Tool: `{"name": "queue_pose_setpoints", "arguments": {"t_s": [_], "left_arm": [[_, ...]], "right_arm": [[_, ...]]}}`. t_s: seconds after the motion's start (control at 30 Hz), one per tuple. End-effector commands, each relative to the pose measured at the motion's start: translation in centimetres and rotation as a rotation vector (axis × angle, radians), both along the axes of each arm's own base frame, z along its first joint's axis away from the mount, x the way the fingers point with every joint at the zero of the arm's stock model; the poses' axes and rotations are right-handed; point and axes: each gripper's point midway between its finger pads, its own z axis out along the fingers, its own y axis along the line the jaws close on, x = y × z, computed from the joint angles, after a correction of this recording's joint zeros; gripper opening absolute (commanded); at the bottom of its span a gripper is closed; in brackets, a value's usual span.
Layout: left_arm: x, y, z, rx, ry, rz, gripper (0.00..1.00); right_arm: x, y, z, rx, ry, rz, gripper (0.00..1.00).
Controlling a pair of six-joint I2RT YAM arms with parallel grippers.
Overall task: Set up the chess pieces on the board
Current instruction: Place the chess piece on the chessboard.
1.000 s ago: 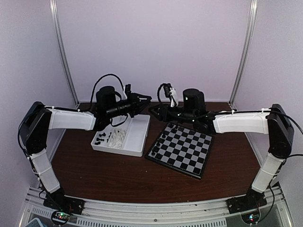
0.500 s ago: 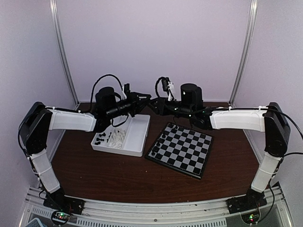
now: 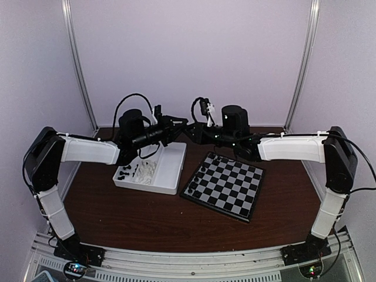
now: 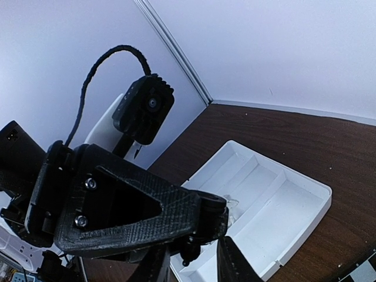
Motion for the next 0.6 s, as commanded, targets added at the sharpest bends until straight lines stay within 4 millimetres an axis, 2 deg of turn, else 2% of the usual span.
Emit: {"name": "queue_pose_setpoints", "arguments": {"t_s": [0.0, 0.4, 0.57], "left_arm": [[-0.62, -0.21, 1.3, -0.039, -0.046, -0.017, 0.23], [-0.6, -0.07, 0.72, -0.028, -0.044, -0.008, 0.3], [-0.6, 0.32, 0.78, -0.006, -0.063, 0.005, 0.41]], "right_arm": [[1.22, -0.29, 1.4, 0.036, -0.013, -0.035, 0.21], [0.95, -0.47, 1.85, 0.045, -0.022, -0.018, 0.03], [0.45, -0.93, 1.92, 0.033, -0.014, -0.008, 0.02]]}}
